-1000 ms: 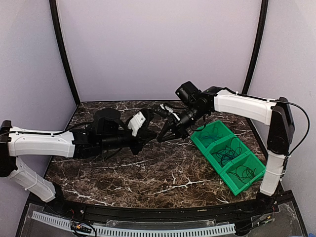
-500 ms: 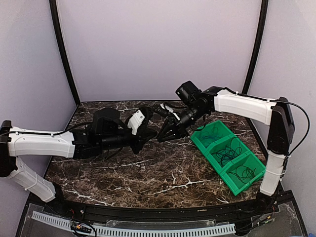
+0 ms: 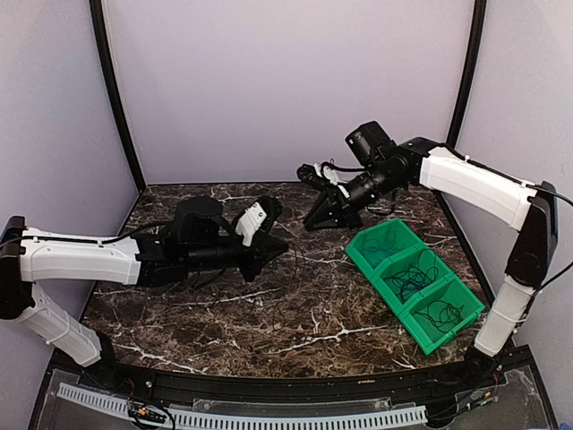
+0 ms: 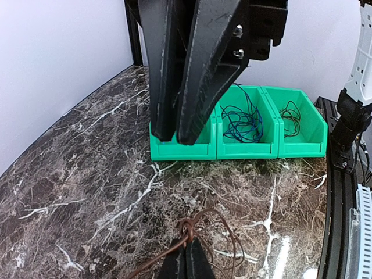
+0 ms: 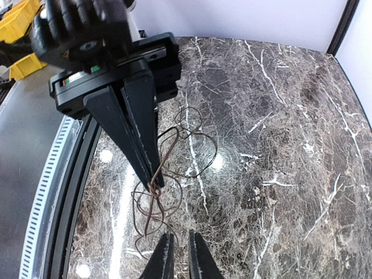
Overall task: Untangle the cables
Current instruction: Pass from the right arm to the left, then pass from the left arm to the right
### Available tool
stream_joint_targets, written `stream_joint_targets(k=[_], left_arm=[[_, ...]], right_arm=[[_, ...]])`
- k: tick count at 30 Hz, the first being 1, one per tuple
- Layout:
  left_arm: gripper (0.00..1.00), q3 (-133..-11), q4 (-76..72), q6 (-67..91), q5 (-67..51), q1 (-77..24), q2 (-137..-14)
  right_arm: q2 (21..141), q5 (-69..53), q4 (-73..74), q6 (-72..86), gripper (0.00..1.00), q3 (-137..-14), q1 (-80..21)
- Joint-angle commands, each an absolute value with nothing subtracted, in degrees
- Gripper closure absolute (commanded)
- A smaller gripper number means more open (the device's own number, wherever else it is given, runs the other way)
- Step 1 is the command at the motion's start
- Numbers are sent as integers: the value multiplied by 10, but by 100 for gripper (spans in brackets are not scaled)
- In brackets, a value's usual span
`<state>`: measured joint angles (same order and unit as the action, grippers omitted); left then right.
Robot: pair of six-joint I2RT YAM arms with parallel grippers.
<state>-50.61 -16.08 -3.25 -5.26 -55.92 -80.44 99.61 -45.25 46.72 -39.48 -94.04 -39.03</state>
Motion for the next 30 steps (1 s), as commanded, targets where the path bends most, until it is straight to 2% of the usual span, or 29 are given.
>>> stream_joint_targets(k=[1,15,30], left_arm=[[100,-524,-155,-17,-81,-556,-805],[100,-510,-206,44,-109,-541,-801],[100,-508,-217,57,-124,-538,-806]], right_arm=[[984,-428,454,-408,90,-944,-397],[992,-370,451,-440,92,-919,-463],[987,-333,452,-437,95,-929,-466]])
